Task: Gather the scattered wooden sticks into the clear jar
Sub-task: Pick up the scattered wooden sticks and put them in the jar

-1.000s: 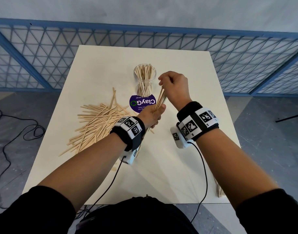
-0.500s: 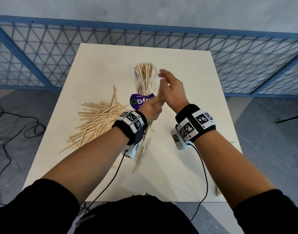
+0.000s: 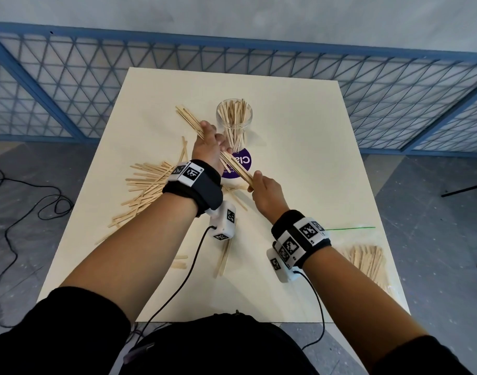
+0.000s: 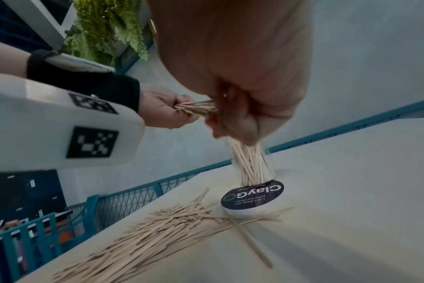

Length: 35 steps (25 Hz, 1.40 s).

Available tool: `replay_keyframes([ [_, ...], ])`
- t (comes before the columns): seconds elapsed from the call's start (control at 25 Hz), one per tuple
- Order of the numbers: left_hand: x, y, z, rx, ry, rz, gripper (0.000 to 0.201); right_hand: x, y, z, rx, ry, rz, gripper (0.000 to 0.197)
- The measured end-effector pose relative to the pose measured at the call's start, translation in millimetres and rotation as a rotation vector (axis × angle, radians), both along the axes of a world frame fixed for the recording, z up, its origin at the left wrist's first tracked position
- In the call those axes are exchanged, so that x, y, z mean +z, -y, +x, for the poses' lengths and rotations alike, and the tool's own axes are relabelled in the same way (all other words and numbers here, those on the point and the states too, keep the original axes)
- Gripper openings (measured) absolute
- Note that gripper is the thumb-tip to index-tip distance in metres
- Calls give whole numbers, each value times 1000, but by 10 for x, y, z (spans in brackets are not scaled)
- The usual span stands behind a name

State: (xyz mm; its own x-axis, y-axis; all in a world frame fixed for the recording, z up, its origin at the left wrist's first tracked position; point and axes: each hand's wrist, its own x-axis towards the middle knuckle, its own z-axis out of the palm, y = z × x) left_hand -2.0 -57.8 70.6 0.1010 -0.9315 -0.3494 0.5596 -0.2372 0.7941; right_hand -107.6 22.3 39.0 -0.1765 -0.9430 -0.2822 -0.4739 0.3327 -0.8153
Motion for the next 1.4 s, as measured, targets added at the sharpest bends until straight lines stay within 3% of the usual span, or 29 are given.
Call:
replay_keyframes([
  [0.2,-7,-122,-110,-127,32,85,44,91,92,97,-19,-37,-82,47],
  [0.4,30,-173,-180,-231,-111,101,47,50,156,177,-101,133,-93,45],
  [0.52,8,-195,-155,-301,0,115,48,22,208,113,-114,150,-29,34],
  [0.6,-54,-239,-119,-398,174,145,47,91,264,0,-138,127,-59,25],
  [0.76,-138,-397,-114,-613,418,172,48,398,425,-151,4,33,-450,29],
  [0.84,-147,-464,-146,-698,485,161,48,516,535,-154,38,-1,-541,34],
  [1.04,-134,-490,-168,-811,602,126,48,565,626,-190,-8,1,-520,26],
  [1.24,-74,-452,-213,-781,564,91,44,512,530,-157,151,-93,-426,26],
  [1.4,-129,-458,-233,-737,560,106,44,505,501,-207,167,46,-324,26],
])
